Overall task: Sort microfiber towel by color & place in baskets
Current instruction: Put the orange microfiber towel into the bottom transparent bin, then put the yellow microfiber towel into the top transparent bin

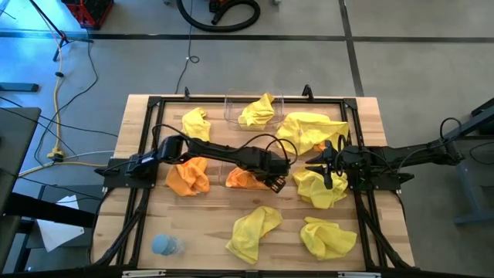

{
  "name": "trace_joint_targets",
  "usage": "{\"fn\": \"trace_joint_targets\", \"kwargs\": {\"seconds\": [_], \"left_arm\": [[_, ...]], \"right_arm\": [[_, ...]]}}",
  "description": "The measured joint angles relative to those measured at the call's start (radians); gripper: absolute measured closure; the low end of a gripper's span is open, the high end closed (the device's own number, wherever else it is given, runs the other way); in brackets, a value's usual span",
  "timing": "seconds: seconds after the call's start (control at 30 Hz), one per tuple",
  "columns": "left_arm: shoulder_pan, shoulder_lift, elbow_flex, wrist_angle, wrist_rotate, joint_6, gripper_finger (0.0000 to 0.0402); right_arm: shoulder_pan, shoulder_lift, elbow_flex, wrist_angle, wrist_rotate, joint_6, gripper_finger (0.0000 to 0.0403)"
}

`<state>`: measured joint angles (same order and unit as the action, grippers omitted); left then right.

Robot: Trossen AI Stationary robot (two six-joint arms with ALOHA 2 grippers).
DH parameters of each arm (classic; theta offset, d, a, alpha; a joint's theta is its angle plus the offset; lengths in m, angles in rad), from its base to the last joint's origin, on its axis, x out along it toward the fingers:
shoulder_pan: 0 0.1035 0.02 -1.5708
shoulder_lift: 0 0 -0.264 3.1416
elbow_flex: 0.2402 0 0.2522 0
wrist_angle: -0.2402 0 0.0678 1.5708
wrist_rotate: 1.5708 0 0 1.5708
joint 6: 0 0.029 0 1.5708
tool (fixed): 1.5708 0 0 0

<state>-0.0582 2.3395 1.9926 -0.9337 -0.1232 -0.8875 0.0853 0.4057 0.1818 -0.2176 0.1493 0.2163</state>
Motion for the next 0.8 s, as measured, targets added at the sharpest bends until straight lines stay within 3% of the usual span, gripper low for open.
{"fn": "trace_joint_targets", "kwargs": {"seconds": [0.3, 0.53, 0.8], "left_arm": [[-0.012, -0.092, 0.001, -0.015, -0.08, 0.064, 0.0275], [-0.058, -0.167, 0.002, -0.04, -0.246, 0.294, 0.0275], [-0.107, -0.172, -0.024, -0.059, -0.306, 0.519, 0.0275]], "right_arm": [[0.0, 0.0, 0.0, -0.003, 0.0, 0.01, 0.0309], [0.0, 0.0, 0.0, 0.005, 0.0, 0.051, 0.0309], [0.0, 0.0, 0.0, 0.029, -0.078, 0.149, 0.0309]]}}
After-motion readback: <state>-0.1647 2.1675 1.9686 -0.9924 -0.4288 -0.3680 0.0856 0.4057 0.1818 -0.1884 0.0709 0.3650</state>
